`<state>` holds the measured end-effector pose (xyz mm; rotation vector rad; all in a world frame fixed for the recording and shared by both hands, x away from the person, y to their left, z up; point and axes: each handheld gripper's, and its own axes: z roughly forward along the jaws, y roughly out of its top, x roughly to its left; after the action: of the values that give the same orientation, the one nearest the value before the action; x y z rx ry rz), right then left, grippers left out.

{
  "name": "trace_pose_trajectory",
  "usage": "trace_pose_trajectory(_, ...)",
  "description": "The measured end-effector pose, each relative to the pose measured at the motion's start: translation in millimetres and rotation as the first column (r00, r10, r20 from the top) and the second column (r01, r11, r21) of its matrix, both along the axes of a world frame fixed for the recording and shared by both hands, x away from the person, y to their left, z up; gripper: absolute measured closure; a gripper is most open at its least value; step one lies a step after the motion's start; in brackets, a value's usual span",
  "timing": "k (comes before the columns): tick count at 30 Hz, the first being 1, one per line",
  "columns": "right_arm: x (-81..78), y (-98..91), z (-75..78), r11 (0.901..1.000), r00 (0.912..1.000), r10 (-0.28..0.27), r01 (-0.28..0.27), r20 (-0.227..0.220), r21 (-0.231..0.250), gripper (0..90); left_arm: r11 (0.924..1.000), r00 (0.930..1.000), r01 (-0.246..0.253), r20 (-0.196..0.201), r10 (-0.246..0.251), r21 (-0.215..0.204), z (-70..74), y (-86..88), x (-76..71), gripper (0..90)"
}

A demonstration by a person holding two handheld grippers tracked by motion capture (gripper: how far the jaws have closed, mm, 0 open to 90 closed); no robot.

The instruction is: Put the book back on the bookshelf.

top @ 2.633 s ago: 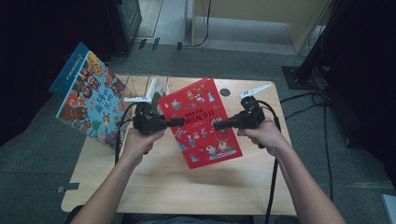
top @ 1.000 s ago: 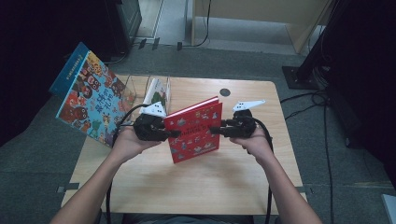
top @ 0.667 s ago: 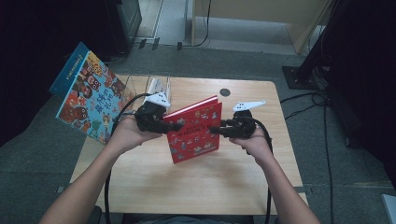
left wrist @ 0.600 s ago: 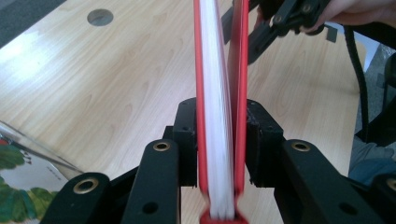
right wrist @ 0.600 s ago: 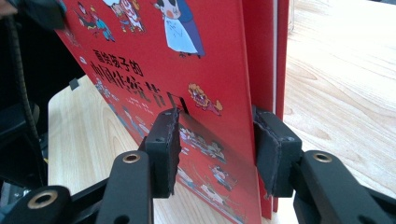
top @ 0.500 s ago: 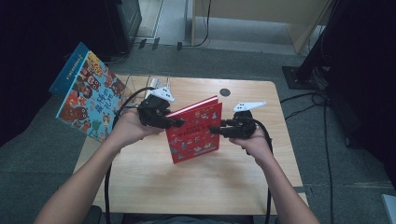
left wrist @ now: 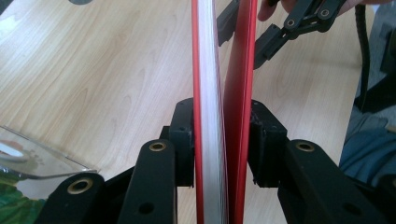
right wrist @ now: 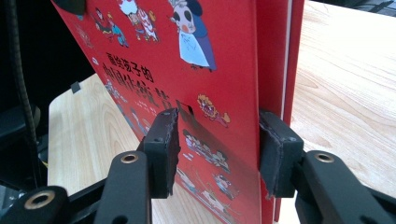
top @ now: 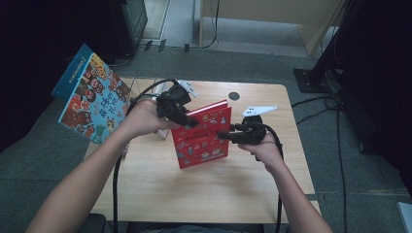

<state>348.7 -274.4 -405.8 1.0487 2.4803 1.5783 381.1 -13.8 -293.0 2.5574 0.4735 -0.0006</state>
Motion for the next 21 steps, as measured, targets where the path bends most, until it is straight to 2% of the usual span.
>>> trace_pose_trajectory(4, -0.7, 0.8, -0.1, 1.0000, 1.0000, 0.000, 0.000, 0.008, -0.010, 52.8, 0.9988, 0.9995, 0.026, -0.017, -0.025, 0.042, 0.6, -8.8, 5.4, 67.9)
trace_pose_trajectory(7, -1.5, -0.2, -0.3, 0.9999, 0.9998, 0.006, -0.006, 0.016, -0.013, 52.8, 0.9983, 0.9986, 0.032, -0.042, -0.030, 0.049, 1.3, -10.0, 6.4, 69.4)
trace_pose_trajectory(9, -2.9, -1.2, -0.7, 0.9998, 0.9995, 0.011, -0.011, 0.031, -0.018, 52.7, 0.9988, 0.9981, 0.020, -0.059, -0.017, 0.045, 1.9, -9.0, 6.4, 70.9)
trace_pose_trajectory(12, -5.3, -3.6, -1.4, 0.9993, 0.9987, 0.017, -0.015, 0.048, -0.036, 52.1, 0.9987, 0.9983, 0.032, -0.050, -0.030, 0.040, 2.1, -9.1, 3.5, 73.7)
trace_pose_trajectory(16, -9.3, -8.9, -3.4, 0.9991, 0.9974, 0.014, -0.011, 0.071, -0.040, 50.3, 0.9978, 0.9986, 0.037, -0.041, -0.034, 0.055, 4.0, -8.2, -0.1, 77.1)
trace_pose_trajectory(17, -10.2, -11.1, -4.2, 0.9990, 0.9974, 0.004, -0.001, 0.072, -0.044, 50.2, 0.9982, 0.9992, 0.026, -0.031, -0.024, 0.055, 4.2, -7.1, -1.7, 78.2)
trace_pose_trajectory(21, -11.9, -22.1, -8.6, 0.9985, 0.9968, -0.032, 0.035, 0.074, -0.041, 50.0, 0.9988, 0.9990, -0.002, -0.044, 0.005, 0.049, 4.6, -1.3, -3.5, 79.1)
